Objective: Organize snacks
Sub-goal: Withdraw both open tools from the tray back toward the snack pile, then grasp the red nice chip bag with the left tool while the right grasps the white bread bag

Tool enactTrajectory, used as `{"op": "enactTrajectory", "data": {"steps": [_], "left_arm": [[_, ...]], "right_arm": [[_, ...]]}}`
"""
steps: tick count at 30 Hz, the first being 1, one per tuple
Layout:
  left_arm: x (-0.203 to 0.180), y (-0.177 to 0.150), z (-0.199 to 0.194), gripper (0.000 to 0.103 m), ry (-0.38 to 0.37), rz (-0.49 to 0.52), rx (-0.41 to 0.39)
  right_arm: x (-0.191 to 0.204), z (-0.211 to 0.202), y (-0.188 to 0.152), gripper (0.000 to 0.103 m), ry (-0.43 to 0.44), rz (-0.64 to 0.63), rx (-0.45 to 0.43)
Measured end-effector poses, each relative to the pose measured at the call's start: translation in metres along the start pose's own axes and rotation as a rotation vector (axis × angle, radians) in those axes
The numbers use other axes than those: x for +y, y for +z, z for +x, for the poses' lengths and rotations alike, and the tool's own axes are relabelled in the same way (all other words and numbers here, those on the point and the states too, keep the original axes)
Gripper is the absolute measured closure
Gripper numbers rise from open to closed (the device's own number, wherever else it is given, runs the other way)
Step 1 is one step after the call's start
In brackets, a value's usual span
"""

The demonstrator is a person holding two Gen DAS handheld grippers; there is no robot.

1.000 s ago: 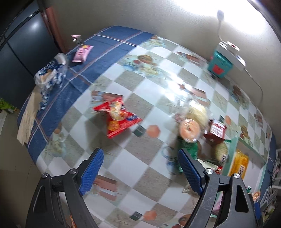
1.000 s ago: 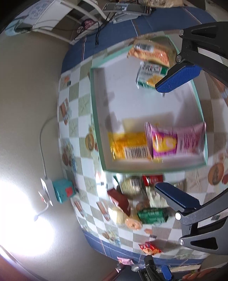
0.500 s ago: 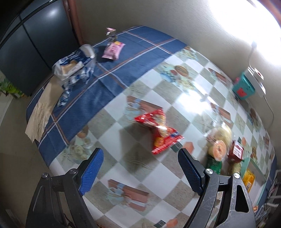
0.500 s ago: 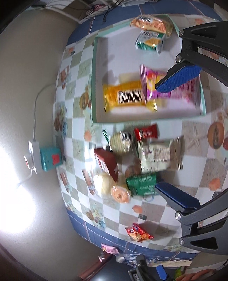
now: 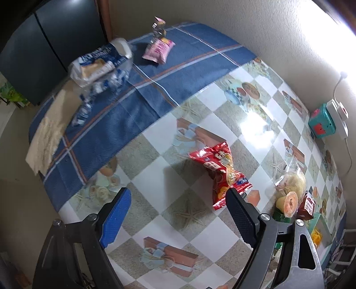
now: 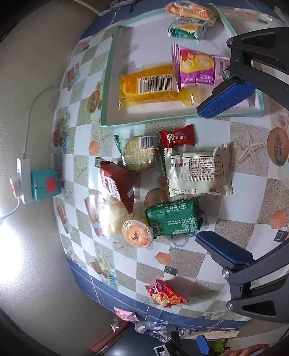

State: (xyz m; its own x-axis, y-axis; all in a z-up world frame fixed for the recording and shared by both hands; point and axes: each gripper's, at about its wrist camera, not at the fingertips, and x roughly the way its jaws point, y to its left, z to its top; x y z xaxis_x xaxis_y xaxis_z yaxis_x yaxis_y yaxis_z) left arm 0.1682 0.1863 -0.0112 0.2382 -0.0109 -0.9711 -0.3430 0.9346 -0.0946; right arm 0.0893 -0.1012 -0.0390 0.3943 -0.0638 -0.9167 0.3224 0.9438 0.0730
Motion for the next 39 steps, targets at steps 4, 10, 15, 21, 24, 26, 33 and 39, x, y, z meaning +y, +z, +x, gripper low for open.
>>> {"op": "enactTrajectory", "data": {"steps": [4, 10, 15, 21, 24, 26, 33, 39], "left_arm": [[-0.013, 0.002, 0.013, 0.016, -0.033, 0.013, 0.027], [-0.032, 0.002, 0.035, 0.016, -0.037, 0.041, 0.05], [-0.043, 0.005, 0.047, 0.016, -0.039, 0.055, 0.043], [-0.044, 0.012, 0.059, 0.016, -0.041, 0.035, 0.035], [-0.043, 0.016, 0.065, 0.017, -0.05, 0.022, 0.047], [-0.042, 0.017, 0.069, 0.019, -0.054, 0.013, 0.054], [-0.042, 0.02, 0.074, 0.033, -0.065, 0.013, 0.064], [-0.043, 0.017, 0.085, 0.054, -0.078, 0.01, 0.108]], "right_arm": [[-0.004, 0.011, -0.001, 0.0, -0.021, 0.004, 0.017], [-0.006, 0.021, 0.0, 0.008, -0.017, 0.002, 0.038], [-0.008, 0.028, -0.001, 0.018, -0.03, -0.008, 0.052], [-0.008, 0.033, 0.0, 0.024, -0.031, -0.015, 0.057], [-0.008, 0.036, -0.001, 0.026, -0.037, -0.017, 0.066], [-0.007, 0.038, -0.001, 0.026, -0.037, -0.02, 0.071], [0.0, 0.045, -0.003, 0.029, -0.04, -0.044, 0.088], [0.006, 0.05, -0.007, 0.04, -0.055, -0.073, 0.097]]}}
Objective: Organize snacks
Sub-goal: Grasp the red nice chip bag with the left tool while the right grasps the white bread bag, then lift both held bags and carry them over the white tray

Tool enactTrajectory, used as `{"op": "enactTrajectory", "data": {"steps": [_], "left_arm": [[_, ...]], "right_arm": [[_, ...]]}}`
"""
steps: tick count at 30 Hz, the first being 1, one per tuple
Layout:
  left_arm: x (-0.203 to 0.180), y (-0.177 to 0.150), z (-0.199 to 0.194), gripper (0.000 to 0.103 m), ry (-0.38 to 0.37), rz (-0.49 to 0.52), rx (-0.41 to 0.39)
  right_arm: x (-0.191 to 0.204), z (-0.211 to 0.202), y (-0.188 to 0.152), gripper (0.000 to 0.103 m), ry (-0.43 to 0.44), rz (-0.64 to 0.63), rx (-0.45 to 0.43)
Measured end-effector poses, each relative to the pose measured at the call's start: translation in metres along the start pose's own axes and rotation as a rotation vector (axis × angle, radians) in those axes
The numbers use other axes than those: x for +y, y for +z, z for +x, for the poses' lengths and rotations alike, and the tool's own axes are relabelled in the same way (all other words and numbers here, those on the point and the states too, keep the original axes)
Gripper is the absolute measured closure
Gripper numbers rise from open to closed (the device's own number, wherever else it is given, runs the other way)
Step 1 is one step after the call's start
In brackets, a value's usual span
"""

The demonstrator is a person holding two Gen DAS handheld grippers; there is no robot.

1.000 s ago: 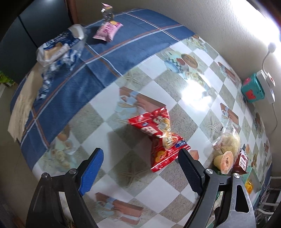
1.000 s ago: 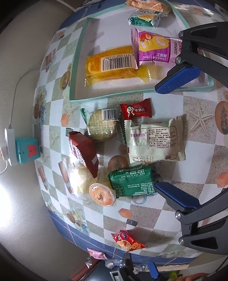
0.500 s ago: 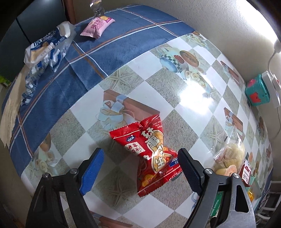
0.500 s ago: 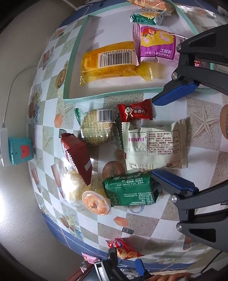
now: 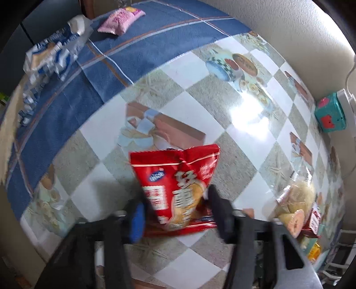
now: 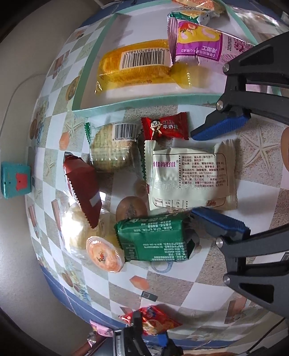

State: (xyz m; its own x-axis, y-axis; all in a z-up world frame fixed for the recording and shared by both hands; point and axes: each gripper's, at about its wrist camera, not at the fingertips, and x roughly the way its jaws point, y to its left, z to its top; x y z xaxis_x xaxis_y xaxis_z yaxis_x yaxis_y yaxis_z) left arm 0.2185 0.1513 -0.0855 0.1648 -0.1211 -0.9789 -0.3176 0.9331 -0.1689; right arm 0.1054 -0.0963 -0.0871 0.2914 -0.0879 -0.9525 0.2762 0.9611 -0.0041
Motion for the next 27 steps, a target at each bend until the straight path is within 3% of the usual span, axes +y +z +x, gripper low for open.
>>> {"op": "enactTrajectory", "data": {"steps": [5, 16, 27], "left_arm": [[-0.001, -0.001, -0.004, 0.061, 0.019, 0.006, -0.013], [-0.011, -0.015, -0.015, 0.071, -0.016, 0.018, 0.003], [-0.026, -0.035, -0.064, 0.072, -0.047, 0.076, -0.087]], "right_arm": [[0.001, -0.001, -0.001, 0.047, 0.008, 0.001, -0.007], [-0.016, -0.013, -0.001, 0.048, 0.048, 0.032, -0.017], [-0.029, -0.049, 0.0, 0.048, 0.095, 0.061, -0.084]]}}
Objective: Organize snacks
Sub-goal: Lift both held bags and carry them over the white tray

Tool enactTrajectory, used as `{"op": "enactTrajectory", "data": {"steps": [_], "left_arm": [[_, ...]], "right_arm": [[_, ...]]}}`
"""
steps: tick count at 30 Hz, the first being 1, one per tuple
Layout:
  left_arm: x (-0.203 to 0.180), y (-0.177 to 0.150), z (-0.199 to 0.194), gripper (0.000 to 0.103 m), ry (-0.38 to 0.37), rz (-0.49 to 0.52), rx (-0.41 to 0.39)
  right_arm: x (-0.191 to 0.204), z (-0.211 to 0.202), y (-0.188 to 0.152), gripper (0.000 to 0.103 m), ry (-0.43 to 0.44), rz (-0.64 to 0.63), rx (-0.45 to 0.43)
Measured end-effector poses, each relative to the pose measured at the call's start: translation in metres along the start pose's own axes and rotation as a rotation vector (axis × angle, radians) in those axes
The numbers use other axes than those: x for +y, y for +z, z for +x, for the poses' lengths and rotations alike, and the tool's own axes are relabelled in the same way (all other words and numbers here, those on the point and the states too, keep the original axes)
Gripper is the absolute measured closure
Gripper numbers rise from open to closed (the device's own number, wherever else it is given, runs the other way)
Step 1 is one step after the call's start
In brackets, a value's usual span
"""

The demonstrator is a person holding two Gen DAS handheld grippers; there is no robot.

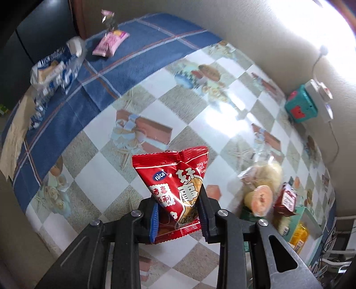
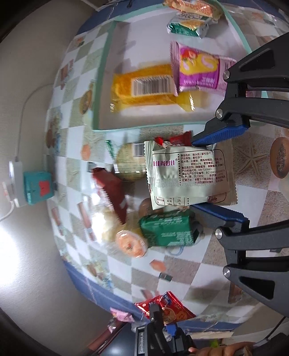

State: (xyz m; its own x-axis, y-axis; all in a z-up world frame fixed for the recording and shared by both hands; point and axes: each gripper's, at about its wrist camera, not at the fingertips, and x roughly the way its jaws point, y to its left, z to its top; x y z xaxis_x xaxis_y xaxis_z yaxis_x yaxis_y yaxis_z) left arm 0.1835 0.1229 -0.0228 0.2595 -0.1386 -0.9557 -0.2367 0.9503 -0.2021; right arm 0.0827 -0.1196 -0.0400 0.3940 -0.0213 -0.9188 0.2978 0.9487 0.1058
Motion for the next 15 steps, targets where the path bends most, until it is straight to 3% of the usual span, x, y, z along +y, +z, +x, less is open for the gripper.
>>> {"op": "enactTrajectory", "data": {"steps": [15], "left_arm": [[-0.042, -0.023, -0.069, 0.072, -0.063, 0.129, -0.135]], "right_arm": [[-0.031, -0.054, 0.016, 0.048, -0.026, 0.072, -0.107]]}}
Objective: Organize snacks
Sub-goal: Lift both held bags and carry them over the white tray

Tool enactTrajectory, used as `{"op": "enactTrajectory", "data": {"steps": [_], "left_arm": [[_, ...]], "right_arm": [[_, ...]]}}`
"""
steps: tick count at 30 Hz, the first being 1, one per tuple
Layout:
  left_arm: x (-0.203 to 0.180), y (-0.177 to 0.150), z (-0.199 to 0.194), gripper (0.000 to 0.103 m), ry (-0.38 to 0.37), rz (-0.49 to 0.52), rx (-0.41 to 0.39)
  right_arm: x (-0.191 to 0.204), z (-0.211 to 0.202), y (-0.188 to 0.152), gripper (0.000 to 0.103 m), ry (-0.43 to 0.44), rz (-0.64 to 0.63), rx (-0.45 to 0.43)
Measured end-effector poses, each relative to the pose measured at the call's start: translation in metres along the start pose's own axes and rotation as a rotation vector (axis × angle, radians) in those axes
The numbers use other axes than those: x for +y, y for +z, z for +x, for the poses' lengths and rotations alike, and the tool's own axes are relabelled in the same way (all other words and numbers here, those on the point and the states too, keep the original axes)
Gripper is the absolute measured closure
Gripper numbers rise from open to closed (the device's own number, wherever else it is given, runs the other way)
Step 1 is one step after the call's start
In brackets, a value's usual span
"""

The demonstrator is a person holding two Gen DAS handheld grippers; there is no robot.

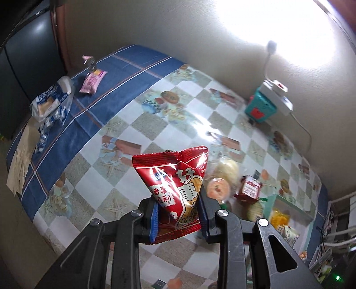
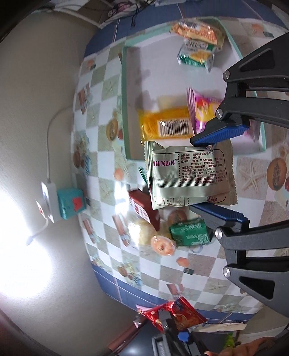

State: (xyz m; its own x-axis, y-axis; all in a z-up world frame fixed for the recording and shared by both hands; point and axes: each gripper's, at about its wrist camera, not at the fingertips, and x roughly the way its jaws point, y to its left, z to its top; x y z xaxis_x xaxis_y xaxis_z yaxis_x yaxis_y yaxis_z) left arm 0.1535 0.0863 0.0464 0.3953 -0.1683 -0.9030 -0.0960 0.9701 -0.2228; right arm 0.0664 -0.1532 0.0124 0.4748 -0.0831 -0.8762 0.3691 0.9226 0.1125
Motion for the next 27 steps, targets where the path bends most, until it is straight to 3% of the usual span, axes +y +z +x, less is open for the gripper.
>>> {"op": "enactTrajectory", "data": {"steps": [12, 27], "left_arm": [[-0.043, -0.018, -0.025, 0.072, -0.039, 0.085, -0.049], [-0.114, -0.05, -0.032, 0.072, -0.088, 0.207, -0.043]], "right_arm": [[-0.063, -0.019, 0.007, 0.048, -0.041, 0.133, -0.027], [-0.152, -0.036, 0.004, 0.048, -0.088, 0.313, -0.053]]}}
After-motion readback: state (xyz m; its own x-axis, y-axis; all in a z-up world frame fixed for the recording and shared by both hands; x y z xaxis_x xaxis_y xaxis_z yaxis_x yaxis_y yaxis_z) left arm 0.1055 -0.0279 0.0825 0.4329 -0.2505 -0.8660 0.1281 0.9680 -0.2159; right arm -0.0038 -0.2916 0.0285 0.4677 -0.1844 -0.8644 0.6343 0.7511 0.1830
